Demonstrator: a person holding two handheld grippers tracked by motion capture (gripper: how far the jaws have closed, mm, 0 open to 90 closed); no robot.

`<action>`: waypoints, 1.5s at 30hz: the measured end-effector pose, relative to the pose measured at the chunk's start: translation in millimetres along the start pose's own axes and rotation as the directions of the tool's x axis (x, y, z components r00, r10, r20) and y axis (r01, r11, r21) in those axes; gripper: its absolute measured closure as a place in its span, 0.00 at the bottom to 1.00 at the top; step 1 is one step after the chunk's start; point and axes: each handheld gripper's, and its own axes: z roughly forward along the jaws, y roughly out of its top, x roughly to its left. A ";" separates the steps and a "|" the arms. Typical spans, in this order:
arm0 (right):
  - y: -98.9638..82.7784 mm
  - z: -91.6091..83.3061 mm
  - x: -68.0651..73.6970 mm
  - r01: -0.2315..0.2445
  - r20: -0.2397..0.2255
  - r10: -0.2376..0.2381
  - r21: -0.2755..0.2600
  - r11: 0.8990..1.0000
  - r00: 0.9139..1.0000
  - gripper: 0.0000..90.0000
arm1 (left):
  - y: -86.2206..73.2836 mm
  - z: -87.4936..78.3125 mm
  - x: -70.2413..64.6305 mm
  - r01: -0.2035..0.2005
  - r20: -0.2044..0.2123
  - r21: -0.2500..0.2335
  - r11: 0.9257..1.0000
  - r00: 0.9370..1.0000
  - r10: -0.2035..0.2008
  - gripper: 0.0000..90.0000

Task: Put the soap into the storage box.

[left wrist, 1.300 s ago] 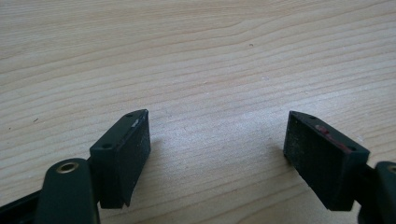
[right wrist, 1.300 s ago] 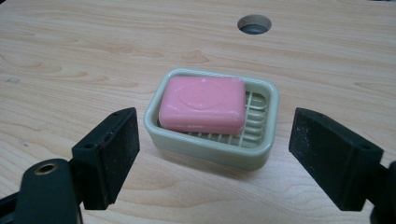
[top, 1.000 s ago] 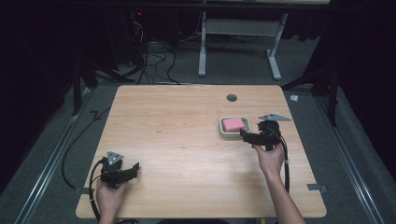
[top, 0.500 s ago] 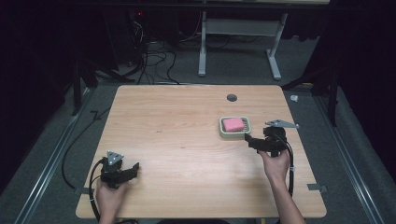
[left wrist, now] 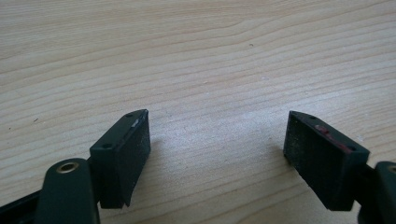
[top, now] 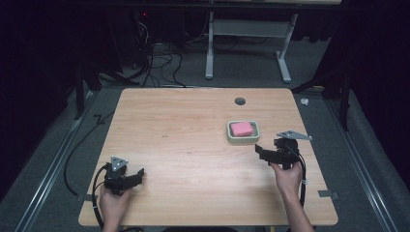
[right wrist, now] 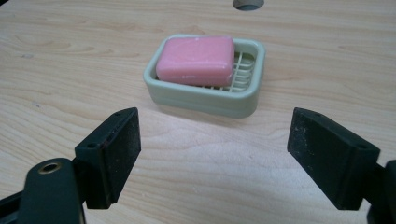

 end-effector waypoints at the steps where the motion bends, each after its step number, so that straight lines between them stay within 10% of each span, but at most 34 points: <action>1: -4.2 0.1 -0.8 -0.003 0.003 0.003 0.005 1.000 1.000 0.20 | 0.0 0.0 0.0 0.000 0.000 0.000 1.000 1.000 0.000 0.26; 45: -71.4 14.0 -7.0 -0.007 0.025 0.004 0.086 0.996 1.000 0.21 | 0.0 0.1 -0.3 0.002 -0.001 -0.001 1.000 1.000 -0.002 0.26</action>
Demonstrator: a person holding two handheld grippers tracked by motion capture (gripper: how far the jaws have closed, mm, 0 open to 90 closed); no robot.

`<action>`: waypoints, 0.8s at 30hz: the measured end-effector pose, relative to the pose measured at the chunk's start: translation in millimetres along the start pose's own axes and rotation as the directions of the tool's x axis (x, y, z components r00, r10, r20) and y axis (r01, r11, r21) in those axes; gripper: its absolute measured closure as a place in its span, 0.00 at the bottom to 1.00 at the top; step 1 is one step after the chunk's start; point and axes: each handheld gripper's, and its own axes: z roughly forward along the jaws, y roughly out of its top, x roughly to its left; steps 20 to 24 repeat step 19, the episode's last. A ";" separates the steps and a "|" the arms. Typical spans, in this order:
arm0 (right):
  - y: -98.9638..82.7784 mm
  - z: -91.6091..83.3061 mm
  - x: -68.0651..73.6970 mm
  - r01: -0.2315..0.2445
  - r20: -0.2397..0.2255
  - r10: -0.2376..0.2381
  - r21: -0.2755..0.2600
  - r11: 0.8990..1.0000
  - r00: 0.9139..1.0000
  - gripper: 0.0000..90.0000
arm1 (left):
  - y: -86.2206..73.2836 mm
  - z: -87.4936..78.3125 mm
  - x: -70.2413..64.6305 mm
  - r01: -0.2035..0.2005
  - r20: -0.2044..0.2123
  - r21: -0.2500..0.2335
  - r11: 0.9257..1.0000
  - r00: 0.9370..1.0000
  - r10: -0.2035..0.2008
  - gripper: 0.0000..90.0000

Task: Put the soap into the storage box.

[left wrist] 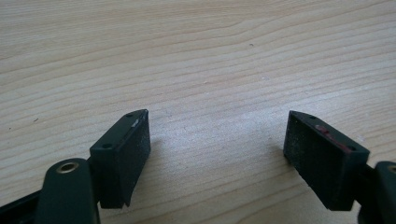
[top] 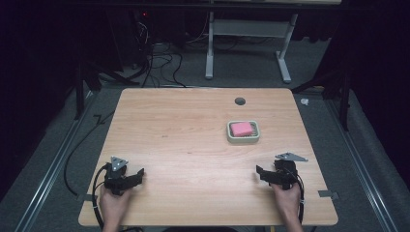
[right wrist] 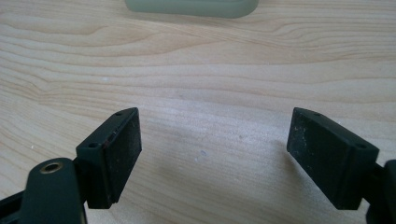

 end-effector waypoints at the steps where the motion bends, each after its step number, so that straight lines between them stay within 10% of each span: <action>1: 0.0 0.0 0.0 0.000 0.000 0.000 0.000 1.000 1.000 0.21 | 0.0 0.0 0.0 0.000 0.000 0.000 1.000 1.000 0.000 0.26; 24: -5.8 4.7 8.3 0.092 0.083 -0.093 0.021 0.996 0.992 0.20 | -0.1 0.0 0.0 0.000 0.000 -0.001 1.000 1.000 0.000 0.26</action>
